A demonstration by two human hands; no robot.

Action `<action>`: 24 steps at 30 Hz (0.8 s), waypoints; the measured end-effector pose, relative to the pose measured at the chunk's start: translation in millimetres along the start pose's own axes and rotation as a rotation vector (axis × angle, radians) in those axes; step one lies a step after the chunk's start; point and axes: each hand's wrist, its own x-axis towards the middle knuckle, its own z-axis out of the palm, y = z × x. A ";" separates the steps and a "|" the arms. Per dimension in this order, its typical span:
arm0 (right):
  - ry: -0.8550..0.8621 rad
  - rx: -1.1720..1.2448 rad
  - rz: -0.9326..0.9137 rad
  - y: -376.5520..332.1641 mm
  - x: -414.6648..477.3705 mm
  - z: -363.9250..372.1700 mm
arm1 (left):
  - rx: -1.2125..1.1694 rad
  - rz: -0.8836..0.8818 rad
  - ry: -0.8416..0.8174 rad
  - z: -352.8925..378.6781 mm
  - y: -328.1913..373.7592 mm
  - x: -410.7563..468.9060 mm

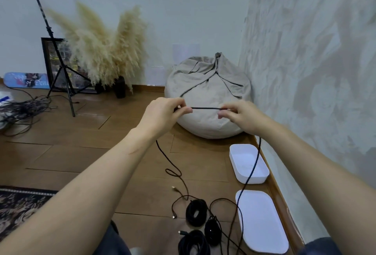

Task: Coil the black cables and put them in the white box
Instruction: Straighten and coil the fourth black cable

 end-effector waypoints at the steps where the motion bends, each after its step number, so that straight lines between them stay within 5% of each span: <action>1: 0.057 -0.035 0.015 4.3 0.0 -5.1 | 0.000 -0.043 -0.023 -0.9 -9.1 -1.5; 5: 0.012 -0.104 0.120 30.8 -7.2 -13.3 | -0.004 -0.159 -0.038 -5.5 -37.4 -10.5; 9: -0.098 0.062 0.133 22.0 -6.9 5.6 | -0.014 -0.076 -0.083 6.3 -11.8 -9.2; 13: -0.066 0.053 0.029 2.2 -2.3 12.6 | -0.056 -0.043 -0.130 15.0 0.3 -8.3; 19: -0.007 -0.091 0.191 29.6 -10.1 -0.4 | -0.048 -0.161 -0.097 8.8 -21.5 -13.0; 24: -0.062 0.072 0.037 -0.7 -2.9 19.9 | -0.048 -0.015 -0.127 16.3 12.9 -9.0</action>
